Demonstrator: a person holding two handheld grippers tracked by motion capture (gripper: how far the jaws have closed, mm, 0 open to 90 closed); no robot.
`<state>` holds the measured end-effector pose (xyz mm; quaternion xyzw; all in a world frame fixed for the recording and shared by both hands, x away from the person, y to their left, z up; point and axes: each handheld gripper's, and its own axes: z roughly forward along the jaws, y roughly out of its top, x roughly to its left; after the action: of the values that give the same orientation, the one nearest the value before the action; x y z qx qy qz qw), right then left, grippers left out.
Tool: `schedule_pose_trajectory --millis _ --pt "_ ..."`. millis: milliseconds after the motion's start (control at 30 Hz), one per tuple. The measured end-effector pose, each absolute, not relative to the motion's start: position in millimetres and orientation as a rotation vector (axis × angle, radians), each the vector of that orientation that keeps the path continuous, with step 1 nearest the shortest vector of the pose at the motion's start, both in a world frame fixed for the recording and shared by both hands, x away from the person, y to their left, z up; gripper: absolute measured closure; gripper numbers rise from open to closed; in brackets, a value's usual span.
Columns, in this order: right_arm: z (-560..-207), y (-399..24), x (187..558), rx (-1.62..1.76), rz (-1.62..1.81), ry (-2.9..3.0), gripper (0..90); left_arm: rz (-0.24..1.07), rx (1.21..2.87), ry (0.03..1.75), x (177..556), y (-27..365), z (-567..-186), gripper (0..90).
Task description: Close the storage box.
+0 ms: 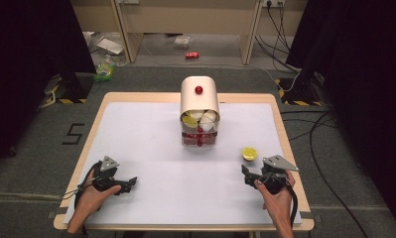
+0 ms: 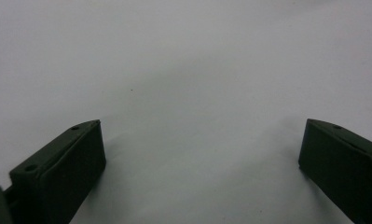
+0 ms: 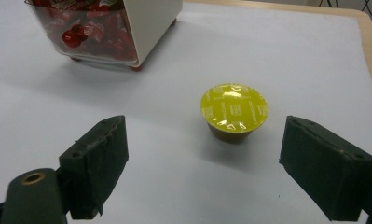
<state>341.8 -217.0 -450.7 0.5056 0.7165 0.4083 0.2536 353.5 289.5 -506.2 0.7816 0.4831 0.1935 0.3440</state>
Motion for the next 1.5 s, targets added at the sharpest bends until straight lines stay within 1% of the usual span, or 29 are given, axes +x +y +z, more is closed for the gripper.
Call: schedule_pose_trajectory --millis 733,1500 --pt "-467.2 -219.3 317.0 1.373 1.089 1.990 15.7 0.504 2.031 1.255 353.4 289.5 -506.2 0.0" --pt "-476.7 -226.3 288.2 1.382 1.054 2.041 15.7 0.503 2.031 1.255 353.4 289.5 -506.2 0.0"
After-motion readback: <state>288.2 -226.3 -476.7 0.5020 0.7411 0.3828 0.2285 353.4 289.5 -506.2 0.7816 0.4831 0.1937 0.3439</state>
